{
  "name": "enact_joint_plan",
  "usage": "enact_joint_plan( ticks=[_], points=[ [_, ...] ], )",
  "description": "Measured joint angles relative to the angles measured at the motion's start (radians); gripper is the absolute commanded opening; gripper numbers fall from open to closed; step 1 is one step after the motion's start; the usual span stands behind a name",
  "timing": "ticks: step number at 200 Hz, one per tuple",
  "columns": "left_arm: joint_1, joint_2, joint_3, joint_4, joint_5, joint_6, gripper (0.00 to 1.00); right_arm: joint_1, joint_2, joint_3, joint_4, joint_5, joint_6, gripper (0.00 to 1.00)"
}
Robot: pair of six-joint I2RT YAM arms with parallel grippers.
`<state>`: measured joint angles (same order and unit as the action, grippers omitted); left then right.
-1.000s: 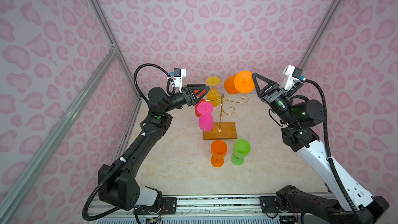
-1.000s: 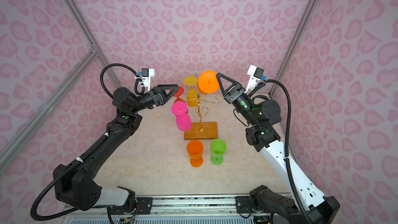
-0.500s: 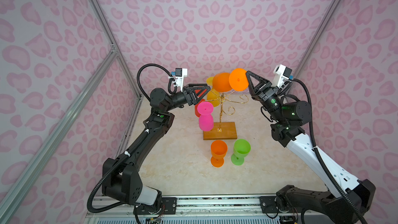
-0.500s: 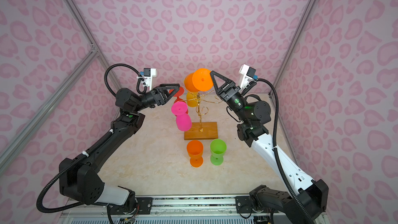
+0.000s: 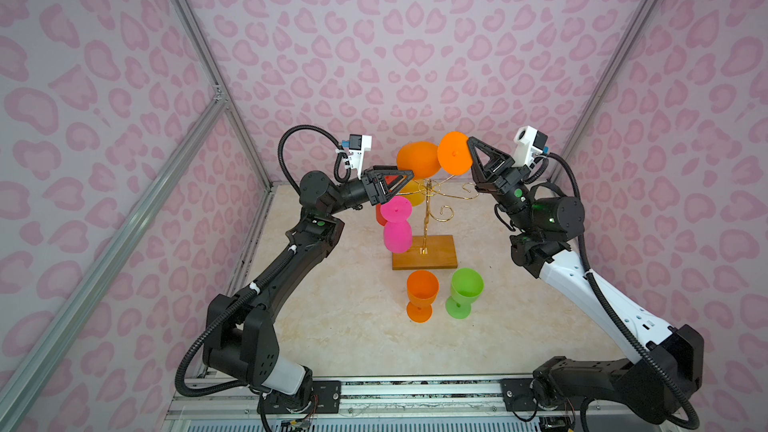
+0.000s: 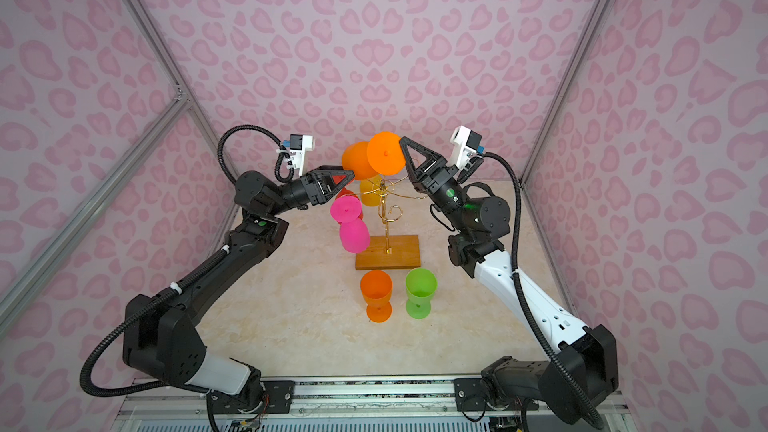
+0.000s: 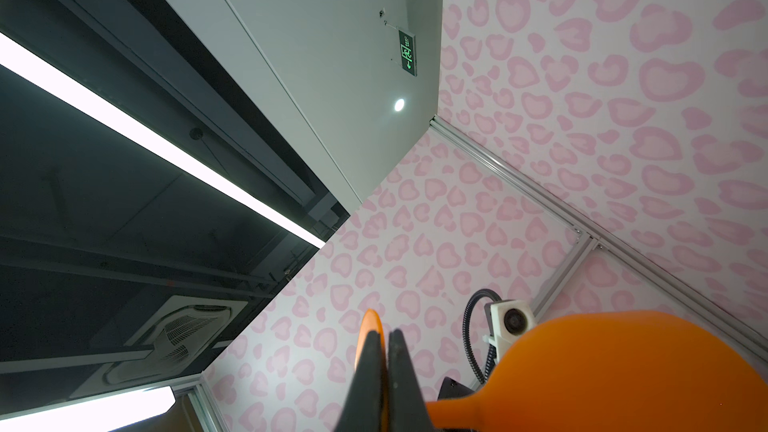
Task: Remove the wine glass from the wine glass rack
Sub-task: 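Raise the orange glass toward the left gripper while the left gripper grasps its bowl, then open the right gripper and draw it back while the left holds the glass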
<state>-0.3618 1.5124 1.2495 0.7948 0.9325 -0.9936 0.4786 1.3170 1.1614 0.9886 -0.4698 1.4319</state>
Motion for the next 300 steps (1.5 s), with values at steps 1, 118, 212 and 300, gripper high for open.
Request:
enact_joint_plan(
  ticks=[1, 118, 212, 300],
  points=[
    [0.000, 0.000, 0.000, 0.000, 0.000, 0.000, 0.80, 0.000, 0.000, 0.000, 0.001, 0.000, 0.000, 0.00],
    [-0.010, -0.012, -0.006, 0.023, 0.003, -0.003, 0.32, -0.066, 0.154, -0.075, 0.320, 0.089, 0.325, 0.00],
    [-0.026, -0.069, -0.013, 0.097, 0.037, -0.026, 0.09, -0.102, 0.163, -0.119, 0.322, 0.091, 0.401, 0.04],
    [-0.027, -0.189, -0.049, 0.026, 0.003, -0.020, 0.04, -0.142, 0.155, -0.124, 0.320, 0.048, 0.372, 0.22]
  ],
)
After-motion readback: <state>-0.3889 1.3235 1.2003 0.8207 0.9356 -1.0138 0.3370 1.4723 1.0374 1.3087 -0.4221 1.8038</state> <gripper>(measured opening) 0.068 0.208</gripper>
